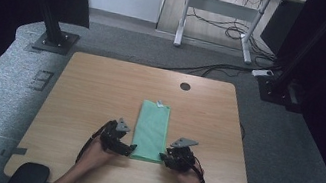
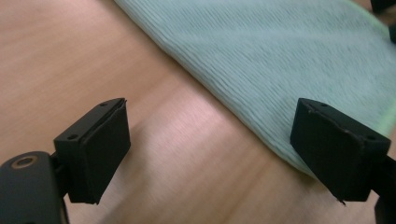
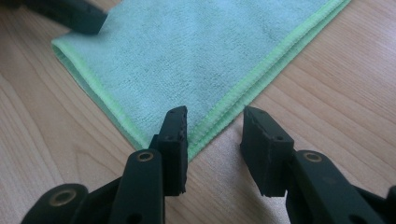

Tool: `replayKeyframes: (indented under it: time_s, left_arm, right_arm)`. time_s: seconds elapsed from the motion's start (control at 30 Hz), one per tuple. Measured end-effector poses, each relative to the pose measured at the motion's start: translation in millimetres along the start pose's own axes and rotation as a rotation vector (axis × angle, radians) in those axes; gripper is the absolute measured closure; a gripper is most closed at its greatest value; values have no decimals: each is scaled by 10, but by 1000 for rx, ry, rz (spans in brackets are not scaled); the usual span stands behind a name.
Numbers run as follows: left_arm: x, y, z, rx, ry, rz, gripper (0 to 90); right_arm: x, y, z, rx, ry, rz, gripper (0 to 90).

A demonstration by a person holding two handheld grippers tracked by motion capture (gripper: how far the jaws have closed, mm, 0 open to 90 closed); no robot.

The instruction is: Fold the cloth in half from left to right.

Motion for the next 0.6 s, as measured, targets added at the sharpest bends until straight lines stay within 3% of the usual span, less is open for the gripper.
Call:
replayKeyframes:
  time_s: [0.27, 0.43, 0.6]
  left_arm:
    - [1, -1, 46, 27, 7, -3, 116]
    - [15, 56, 28, 36, 20, 6, 123]
    - [-32, 240, 39, 54, 25, 6, 119]
  right_arm:
    - [-7, 5, 5, 5, 4, 14, 584]
    - [1, 15, -3, 4, 21, 36, 508]
    - [67, 103, -5, 32, 5, 54, 403]
Point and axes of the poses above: each handheld gripper's, and its own axes: y roughly backward along the jaws, z roughly out of its underside, x roughly to its right, the point moved 4 cm from there along -y, roughly forward along the jaws, and after that the axes turned 10 degrees about x, right-handed, at the moved point
